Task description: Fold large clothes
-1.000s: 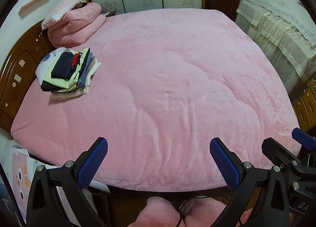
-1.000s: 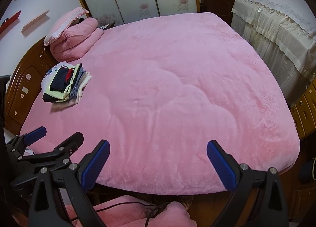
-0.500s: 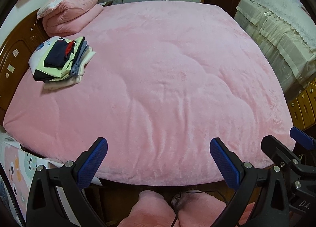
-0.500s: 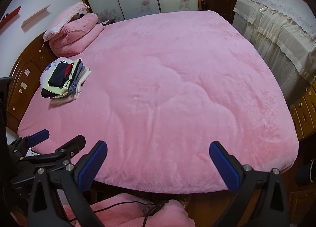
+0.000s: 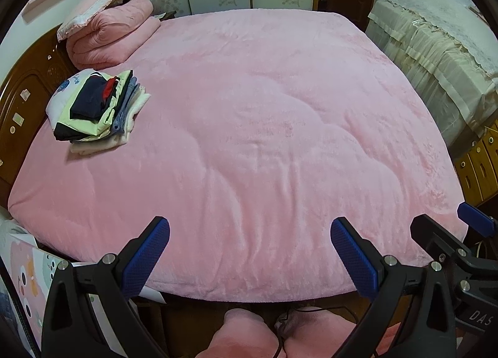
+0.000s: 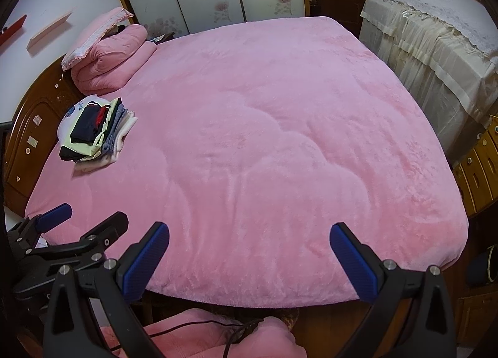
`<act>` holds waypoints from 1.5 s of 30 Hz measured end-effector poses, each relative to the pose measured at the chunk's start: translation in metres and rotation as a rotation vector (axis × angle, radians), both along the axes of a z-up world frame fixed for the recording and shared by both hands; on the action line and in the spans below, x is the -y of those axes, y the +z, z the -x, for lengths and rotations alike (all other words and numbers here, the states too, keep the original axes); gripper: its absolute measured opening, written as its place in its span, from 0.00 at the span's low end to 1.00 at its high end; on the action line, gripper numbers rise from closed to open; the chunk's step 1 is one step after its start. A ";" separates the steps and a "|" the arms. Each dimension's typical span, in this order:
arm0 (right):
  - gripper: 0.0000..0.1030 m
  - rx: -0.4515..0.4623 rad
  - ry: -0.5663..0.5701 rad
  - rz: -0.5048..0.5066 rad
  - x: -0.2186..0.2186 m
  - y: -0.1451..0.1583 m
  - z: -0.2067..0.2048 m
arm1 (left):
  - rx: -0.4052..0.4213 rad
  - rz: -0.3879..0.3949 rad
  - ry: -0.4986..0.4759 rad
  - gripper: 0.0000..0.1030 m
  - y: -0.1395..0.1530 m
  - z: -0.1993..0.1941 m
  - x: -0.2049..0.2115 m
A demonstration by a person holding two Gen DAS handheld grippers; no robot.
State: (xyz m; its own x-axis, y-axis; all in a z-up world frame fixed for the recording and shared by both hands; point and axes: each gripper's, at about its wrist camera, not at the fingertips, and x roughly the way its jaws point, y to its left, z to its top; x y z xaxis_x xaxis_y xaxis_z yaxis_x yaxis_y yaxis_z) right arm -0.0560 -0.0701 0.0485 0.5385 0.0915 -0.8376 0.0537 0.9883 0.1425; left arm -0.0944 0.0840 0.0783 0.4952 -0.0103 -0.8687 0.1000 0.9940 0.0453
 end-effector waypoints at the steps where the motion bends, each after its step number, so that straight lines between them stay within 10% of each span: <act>1: 1.00 -0.002 0.000 0.000 0.001 0.000 -0.002 | 0.001 0.001 0.000 0.99 0.000 0.000 0.000; 45: 1.00 -0.008 0.021 0.007 0.023 0.004 -0.002 | 0.039 -0.052 0.053 0.99 0.021 0.016 0.023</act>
State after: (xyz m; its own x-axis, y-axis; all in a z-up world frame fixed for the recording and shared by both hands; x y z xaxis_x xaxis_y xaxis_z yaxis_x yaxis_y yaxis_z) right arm -0.0540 -0.0932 0.0521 0.5298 0.0973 -0.8425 0.0338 0.9902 0.1356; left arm -0.1107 0.0607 0.0989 0.5274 0.0616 -0.8473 0.0447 0.9940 0.1001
